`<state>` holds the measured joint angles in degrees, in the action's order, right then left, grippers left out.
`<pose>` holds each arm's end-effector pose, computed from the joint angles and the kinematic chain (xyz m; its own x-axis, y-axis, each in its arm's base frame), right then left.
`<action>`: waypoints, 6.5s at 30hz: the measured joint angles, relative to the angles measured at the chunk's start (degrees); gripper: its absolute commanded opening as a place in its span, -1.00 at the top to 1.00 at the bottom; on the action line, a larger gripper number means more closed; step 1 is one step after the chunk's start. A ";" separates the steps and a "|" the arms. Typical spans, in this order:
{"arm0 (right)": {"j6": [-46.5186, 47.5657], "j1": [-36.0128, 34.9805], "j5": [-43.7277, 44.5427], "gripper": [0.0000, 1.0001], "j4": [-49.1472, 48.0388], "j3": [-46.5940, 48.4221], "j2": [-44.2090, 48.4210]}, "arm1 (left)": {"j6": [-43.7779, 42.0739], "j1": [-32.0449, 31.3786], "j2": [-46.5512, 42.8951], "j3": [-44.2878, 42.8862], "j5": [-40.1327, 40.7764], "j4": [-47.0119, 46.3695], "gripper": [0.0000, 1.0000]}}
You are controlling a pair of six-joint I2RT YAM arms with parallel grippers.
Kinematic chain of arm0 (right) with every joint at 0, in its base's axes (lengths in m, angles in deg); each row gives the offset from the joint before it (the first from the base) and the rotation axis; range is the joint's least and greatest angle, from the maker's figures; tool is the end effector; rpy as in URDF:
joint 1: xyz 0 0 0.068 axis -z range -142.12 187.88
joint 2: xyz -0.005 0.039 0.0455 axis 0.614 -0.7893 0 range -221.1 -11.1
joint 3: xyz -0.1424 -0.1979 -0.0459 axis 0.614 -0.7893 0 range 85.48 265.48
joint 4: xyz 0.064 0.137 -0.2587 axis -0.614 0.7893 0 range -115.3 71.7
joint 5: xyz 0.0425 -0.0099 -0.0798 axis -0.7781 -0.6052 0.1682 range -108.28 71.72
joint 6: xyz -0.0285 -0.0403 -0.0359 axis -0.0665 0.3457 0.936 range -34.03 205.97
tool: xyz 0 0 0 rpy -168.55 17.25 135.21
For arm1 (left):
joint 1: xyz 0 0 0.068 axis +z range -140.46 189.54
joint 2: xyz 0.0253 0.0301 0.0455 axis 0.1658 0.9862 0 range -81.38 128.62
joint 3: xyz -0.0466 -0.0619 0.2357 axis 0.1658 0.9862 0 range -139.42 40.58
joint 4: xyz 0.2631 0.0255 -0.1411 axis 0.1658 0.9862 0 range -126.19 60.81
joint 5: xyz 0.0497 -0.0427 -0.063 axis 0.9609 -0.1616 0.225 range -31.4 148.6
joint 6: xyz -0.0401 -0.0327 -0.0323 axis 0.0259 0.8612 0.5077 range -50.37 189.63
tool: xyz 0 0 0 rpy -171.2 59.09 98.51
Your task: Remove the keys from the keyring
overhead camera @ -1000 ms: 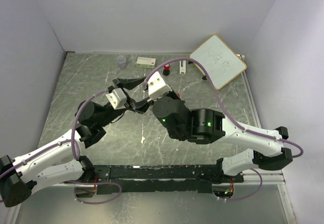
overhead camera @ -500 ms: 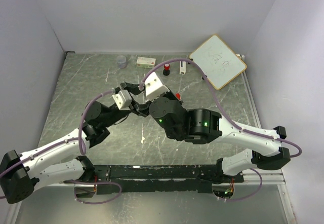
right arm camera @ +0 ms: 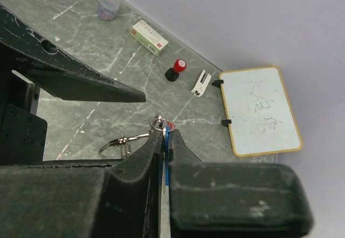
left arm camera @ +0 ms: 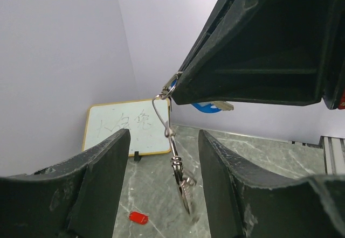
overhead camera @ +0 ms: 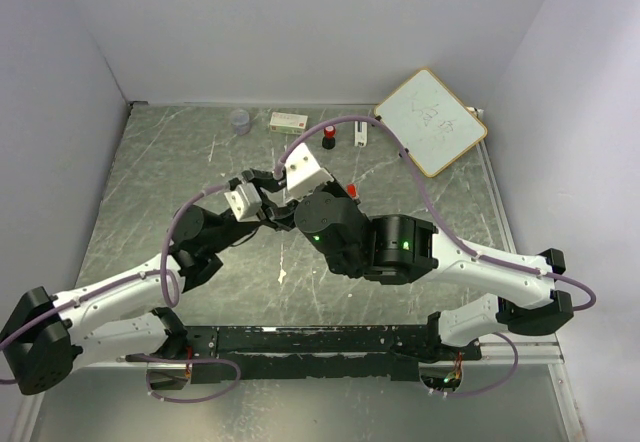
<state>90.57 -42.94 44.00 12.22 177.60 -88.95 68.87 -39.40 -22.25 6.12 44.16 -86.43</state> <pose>0.0908 0.3086 0.4374 -0.0366 -0.4589 -0.8877 -0.3334 0.8431 -0.4220 0.1811 -0.2251 0.3045 0.2950 -0.3192 -0.9006 0.8741 0.4708 0.1195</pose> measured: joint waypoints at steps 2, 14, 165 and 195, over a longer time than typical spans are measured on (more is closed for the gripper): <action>-0.11 0.00 0.00 1.00 -0.20 -0.13 0.00 | 0.39 0.00 0.63 0.24 -0.35 -1.40 -0.26; -0.96 0.00 -0.63 1.00 -0.39 -1.55 0.00 | 1.73 -0.39 2.56 1.27 -0.22 -6.73 -0.19; -2.45 0.00 -1.44 1.00 -0.76 -3.72 0.87 | 1.73 -1.88 6.58 4.98 5.99 -16.11 0.58; -5.86 -0.04 -2.64 1.00 -0.44 -6.54 0.90 | 2.21 -1.90 4.02 6.25 5.53 -17.66 0.78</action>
<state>84.71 -42.98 41.36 11.78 171.07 -88.05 71.08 -41.31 -18.23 12.37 49.69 -104.09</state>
